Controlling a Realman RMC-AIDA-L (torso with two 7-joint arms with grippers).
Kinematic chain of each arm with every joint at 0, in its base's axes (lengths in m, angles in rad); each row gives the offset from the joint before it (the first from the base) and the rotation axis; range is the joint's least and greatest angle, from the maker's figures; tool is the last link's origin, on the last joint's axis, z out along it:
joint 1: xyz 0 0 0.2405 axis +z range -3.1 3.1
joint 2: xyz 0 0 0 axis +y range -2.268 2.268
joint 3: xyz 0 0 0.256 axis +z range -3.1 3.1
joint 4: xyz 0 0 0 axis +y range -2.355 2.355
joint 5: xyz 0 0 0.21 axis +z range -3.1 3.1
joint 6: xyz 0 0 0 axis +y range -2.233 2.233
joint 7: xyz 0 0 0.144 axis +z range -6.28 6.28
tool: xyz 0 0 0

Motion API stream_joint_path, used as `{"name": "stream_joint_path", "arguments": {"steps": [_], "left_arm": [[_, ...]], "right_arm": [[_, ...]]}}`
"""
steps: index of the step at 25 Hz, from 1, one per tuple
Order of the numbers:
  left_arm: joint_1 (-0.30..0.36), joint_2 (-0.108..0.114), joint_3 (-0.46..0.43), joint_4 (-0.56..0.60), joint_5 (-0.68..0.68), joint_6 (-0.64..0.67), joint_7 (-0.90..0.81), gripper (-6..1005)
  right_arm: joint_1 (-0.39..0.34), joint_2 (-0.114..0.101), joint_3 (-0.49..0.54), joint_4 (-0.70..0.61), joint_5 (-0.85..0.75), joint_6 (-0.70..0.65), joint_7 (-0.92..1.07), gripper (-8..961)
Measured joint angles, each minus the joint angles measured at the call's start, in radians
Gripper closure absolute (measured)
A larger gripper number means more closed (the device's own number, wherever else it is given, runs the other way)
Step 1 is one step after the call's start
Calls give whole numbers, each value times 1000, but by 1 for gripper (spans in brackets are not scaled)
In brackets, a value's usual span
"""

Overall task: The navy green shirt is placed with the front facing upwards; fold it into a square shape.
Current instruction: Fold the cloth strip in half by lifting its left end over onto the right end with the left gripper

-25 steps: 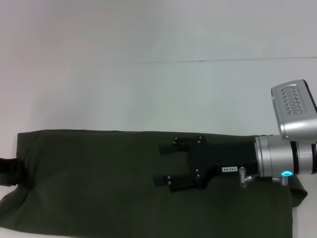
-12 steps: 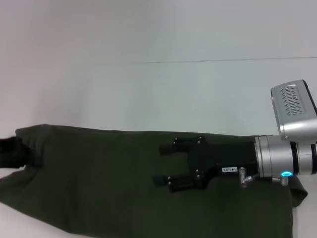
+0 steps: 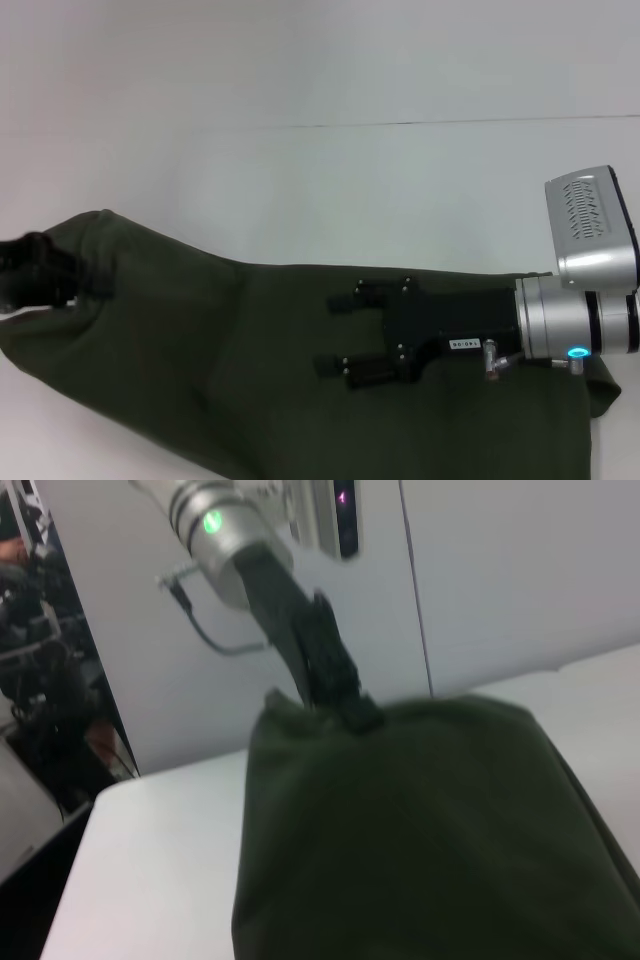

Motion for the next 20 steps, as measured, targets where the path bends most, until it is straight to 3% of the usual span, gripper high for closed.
{"name": "stream_joint_path", "arguments": {"steps": [7,20], "left_arm": [[17,25,-12,72,-5,28,14,929],[57,76,-137,118,41,23,39,930]], "right_arm": [[-2,1,-16,3,2,14,-1,88],[-7,1,-8,-3,5,16,7,89]]}}
